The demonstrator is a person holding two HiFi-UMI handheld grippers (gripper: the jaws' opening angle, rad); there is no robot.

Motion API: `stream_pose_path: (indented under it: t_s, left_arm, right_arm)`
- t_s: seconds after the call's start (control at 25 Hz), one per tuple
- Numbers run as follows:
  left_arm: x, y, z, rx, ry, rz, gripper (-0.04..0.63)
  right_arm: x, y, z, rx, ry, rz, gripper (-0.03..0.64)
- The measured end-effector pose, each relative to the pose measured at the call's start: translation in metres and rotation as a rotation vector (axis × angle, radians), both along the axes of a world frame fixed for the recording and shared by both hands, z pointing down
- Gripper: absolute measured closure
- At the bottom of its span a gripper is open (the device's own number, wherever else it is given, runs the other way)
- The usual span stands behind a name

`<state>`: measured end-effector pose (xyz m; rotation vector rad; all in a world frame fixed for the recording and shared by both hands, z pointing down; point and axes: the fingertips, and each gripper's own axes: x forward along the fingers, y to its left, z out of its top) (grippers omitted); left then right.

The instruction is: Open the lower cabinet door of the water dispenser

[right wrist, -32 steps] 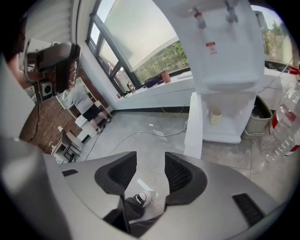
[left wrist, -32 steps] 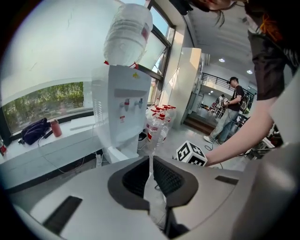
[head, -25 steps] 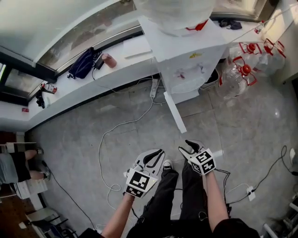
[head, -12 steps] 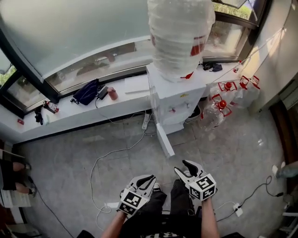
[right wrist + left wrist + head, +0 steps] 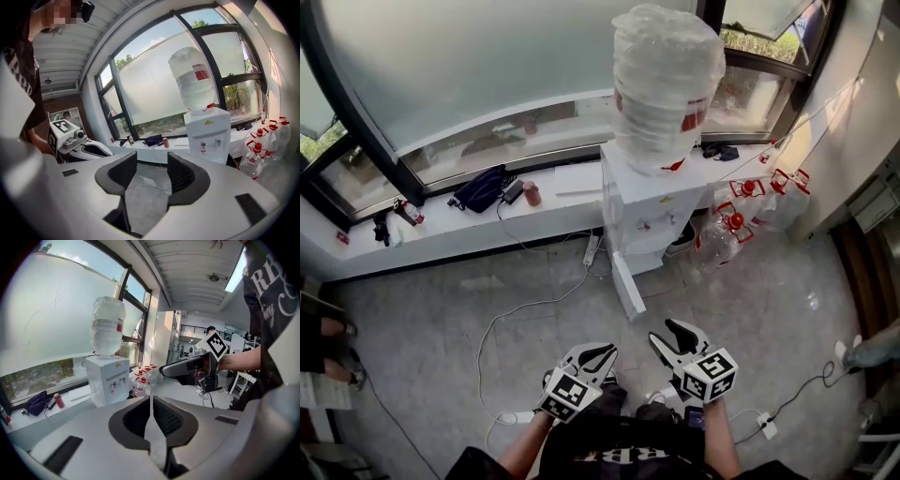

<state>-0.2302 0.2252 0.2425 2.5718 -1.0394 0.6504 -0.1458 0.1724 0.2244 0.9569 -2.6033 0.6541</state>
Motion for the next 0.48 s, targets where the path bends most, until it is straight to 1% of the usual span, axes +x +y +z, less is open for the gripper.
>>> stream_pose_path:
  t_s: [0.08, 0.2, 0.28, 0.36, 0.48]
  left_arm:
    - [0.007, 0.006, -0.007, -0.002, 0.035, -0.014, 0.569]
    - [0.020, 0.015, -0.019, -0.018, 0.118, -0.055, 0.569]
    - [0.030, 0.020, -0.028, -0.016, 0.155, -0.085, 0.569]
    - [0.043, 0.025, -0.038, 0.000, 0.165, -0.104, 0.569]
    - [0.070, 0.038, -0.056, 0.028, 0.165, -0.114, 0.569]
  right_arm:
    - [0.004, 0.004, -0.007, 0.005, -0.019, 0.015, 0.420]
    - [0.019, 0.011, -0.021, 0.015, -0.040, 0.027, 0.427]
    - [0.032, 0.019, -0.034, 0.030, -0.057, 0.031, 0.435]
    - [0.049, 0.027, -0.046, 0.050, -0.061, 0.032, 0.458]
    - [0.076, 0.043, -0.061, 0.083, -0.059, 0.025, 0.532]
